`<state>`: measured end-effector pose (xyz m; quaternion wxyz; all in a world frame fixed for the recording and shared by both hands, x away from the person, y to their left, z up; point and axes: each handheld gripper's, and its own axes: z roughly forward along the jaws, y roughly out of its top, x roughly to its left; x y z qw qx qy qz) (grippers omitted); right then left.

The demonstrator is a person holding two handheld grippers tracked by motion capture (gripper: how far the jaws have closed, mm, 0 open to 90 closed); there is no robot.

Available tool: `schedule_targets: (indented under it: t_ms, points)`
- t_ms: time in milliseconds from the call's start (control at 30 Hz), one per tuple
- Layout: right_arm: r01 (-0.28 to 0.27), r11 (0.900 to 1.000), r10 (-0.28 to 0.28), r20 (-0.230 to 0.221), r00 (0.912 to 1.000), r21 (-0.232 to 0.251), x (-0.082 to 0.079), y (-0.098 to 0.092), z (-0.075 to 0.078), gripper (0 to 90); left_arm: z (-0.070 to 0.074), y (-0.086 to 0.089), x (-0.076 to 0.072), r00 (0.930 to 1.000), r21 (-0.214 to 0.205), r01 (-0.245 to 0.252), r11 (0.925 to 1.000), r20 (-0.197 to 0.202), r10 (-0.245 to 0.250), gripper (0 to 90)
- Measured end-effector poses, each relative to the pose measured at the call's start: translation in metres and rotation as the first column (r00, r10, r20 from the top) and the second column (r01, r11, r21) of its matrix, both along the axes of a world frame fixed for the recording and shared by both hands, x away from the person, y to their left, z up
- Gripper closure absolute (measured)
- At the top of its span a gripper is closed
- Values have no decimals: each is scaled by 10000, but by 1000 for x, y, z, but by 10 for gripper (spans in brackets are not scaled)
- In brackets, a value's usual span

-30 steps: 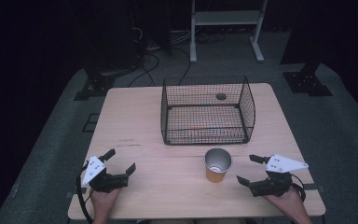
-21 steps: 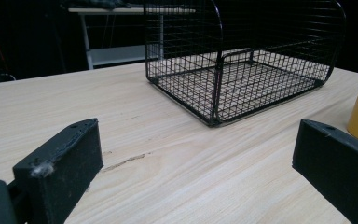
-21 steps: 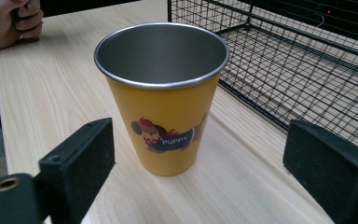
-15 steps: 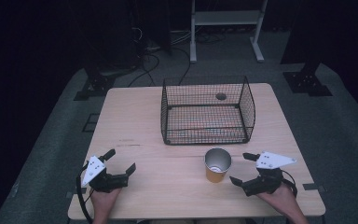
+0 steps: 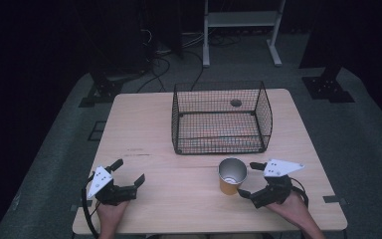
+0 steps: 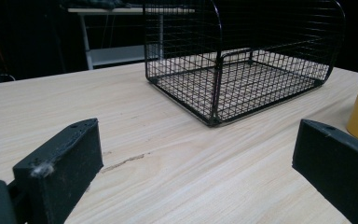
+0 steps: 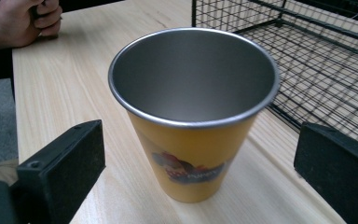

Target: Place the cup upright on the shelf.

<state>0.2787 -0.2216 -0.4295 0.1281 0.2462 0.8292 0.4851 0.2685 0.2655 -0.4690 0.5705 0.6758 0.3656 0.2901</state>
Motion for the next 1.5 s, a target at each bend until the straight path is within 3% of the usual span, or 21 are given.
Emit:
schedule_targets:
  t_ms: [300,1100,1267,1500]
  points:
    - [-366,9993,366,-26,9993,-120,4,15,1,14,0,0,0,10000,-1,-14,10000,2,14,8]
    - [-446,9979,440,-117,9990,-471,18,33,2,18,0,0,0,10000,28,-2,10000,-4,2,8]
    - [-430,9982,424,-149,9990,-427,20,31,3,98,0,0,0,10000,33,-3,10000,0,3,8]
    - [-481,9976,470,-227,9986,-500,20,31,4,111,0,0,0,10000,24,-2,10000,9,2,8]
